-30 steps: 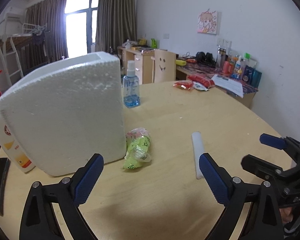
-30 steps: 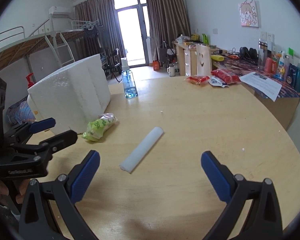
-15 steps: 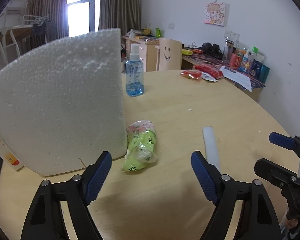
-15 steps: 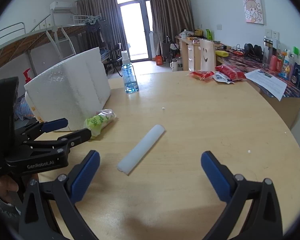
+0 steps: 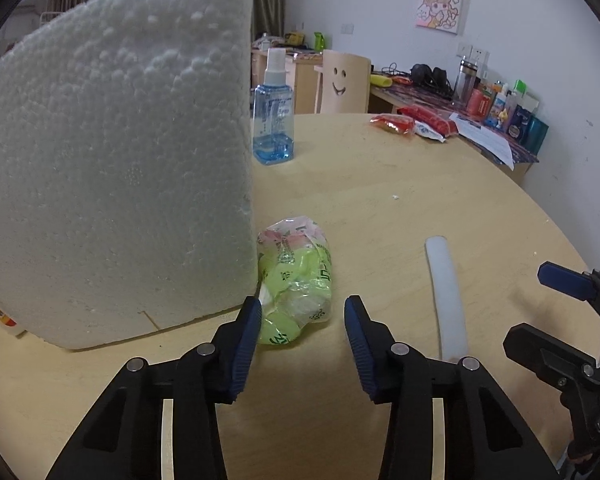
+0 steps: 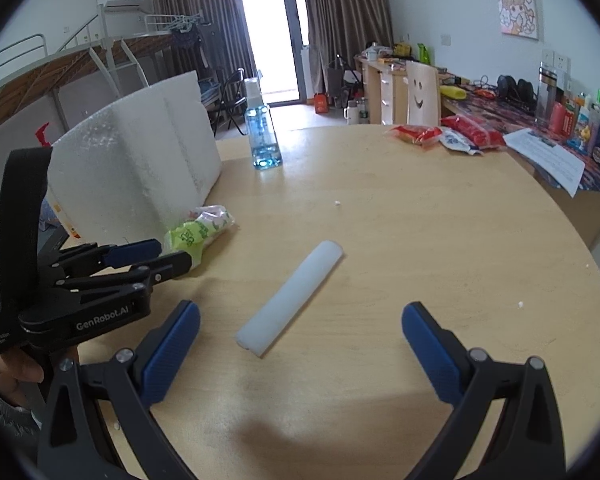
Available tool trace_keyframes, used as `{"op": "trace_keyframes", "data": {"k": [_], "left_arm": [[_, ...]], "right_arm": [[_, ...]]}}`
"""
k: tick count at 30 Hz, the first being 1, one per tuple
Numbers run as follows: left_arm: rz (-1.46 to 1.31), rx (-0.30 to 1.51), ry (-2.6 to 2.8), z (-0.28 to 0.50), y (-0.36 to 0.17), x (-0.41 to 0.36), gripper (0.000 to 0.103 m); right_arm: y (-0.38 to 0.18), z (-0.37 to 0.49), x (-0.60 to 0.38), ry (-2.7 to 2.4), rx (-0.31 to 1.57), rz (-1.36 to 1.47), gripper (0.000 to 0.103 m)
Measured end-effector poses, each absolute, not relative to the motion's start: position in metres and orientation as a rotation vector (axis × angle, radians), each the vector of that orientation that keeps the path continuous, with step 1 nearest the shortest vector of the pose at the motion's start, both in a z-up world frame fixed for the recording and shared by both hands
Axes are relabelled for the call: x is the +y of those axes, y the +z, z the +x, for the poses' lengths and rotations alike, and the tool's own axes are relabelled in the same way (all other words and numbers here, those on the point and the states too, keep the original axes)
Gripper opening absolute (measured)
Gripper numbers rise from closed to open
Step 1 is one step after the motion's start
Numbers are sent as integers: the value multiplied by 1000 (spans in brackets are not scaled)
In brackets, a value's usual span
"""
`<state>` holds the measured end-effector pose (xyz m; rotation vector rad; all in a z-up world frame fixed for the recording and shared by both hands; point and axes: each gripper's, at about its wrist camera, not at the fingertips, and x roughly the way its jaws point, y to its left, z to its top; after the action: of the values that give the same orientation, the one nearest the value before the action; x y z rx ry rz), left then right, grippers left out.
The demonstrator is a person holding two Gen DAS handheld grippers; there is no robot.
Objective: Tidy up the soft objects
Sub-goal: 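Close the left tool on the green bag while the right tool closes on the white foam tube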
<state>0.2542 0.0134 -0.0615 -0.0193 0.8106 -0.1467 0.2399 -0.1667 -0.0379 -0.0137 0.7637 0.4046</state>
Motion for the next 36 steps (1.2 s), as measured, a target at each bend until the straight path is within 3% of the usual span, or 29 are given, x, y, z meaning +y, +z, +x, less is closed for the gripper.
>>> {"op": "trace_keyframes", "data": {"k": [7, 14, 18, 26, 29, 31, 36], "left_arm": [[3, 821, -141, 260, -66, 14, 35], [51, 837, -126, 265, -69, 10, 23], [64, 843, -129, 267, -71, 8, 18], [62, 804, -151, 264, -68, 7, 16], [48, 802, -163, 261, -66, 9, 16], [42, 797, -169, 259, -65, 10, 16], [35, 761, -184, 248, -59, 13, 16]], "right_arm": [[-45, 249, -162, 419, 811, -14, 90], [-53, 253, -150, 428, 855, -42, 85], [-59, 254, -145, 427, 883, -50, 76], [-64, 256, -142, 389, 916, -47, 71], [-63, 256, -139, 376, 915, -48, 66], [-62, 256, -136, 369, 917, -48, 56], [-62, 257, -131, 327, 919, -58, 52]]}}
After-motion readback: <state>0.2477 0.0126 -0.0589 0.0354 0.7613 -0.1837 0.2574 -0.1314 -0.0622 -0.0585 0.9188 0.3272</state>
